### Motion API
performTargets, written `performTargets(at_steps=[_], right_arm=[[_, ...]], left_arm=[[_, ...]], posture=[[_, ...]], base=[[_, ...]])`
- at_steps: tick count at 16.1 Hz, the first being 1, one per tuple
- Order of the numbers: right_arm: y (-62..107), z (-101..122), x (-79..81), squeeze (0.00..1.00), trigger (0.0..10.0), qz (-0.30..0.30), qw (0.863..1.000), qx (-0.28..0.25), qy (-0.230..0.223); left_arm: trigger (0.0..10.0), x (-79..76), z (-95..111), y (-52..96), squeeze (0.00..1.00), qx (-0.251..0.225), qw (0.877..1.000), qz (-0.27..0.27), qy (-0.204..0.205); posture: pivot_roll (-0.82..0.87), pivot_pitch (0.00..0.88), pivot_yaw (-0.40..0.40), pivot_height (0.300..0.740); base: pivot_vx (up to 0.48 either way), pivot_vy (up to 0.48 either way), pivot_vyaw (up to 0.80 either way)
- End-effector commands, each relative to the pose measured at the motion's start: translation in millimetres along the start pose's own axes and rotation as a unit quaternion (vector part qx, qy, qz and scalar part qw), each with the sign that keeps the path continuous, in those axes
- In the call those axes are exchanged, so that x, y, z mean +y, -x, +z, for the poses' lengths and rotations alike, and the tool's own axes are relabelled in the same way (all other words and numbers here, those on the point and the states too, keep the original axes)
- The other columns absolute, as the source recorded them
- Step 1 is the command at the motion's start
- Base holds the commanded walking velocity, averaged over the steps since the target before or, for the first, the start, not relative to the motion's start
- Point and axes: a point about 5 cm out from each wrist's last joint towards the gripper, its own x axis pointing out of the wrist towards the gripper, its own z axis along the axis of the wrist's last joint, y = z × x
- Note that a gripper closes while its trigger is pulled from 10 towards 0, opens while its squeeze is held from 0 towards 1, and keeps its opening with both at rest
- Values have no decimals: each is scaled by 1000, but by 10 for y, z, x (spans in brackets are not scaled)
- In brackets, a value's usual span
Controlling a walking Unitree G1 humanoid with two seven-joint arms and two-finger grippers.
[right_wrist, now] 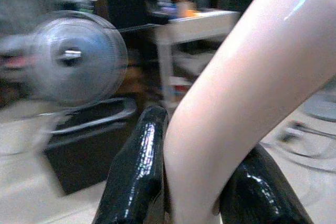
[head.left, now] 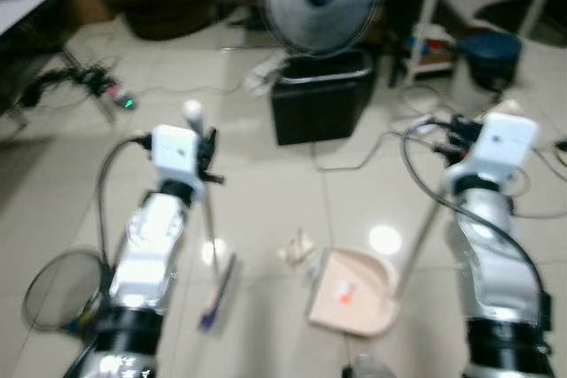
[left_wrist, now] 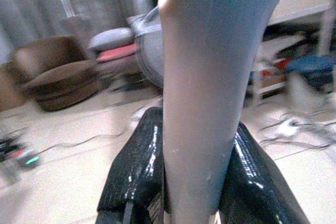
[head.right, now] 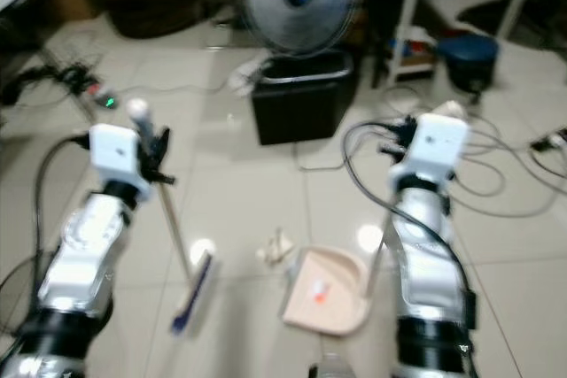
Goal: Sweep floor
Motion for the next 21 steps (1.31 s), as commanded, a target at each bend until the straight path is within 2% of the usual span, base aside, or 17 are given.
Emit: performTargets(at_steps=[1, 7, 9, 18, 21], right_arm=[[-9, 113, 76, 0, 10000, 11, 1000, -25, 1], [-16, 111, 64, 0, 10000, 14, 999, -29, 5], [-39, 86, 67, 0, 10000, 23, 999, -28, 14], [-148, 31, 30, 0, 10000, 35, 996, -55, 59], [-220, 16, 26, 0, 10000, 41, 994, -68, 73]], left_arm=[[10000, 94, 74, 3, 0, -18, 1000, 11, -7], [10000, 100, 73, 5, 0, -17, 1000, 14, -8], [10000, 142, 52, 8, 0, -10, 999, 32, -16], [10000, 275, -8, 33, 0, 6, 997, 78, -20], [10000, 326, -2, 38, 0, -16, 995, 96, -5]], posture=[[-51, 58, 83, 740], [-49, 65, 85, 740], [-49, 67, 85, 740], [-29, 124, 98, 740], [-10, 184, 105, 740]], base=[[412, 0, 0], [411, 0, 0], [347, 0, 0], [0, 0, 0], [0, 0, 0]])
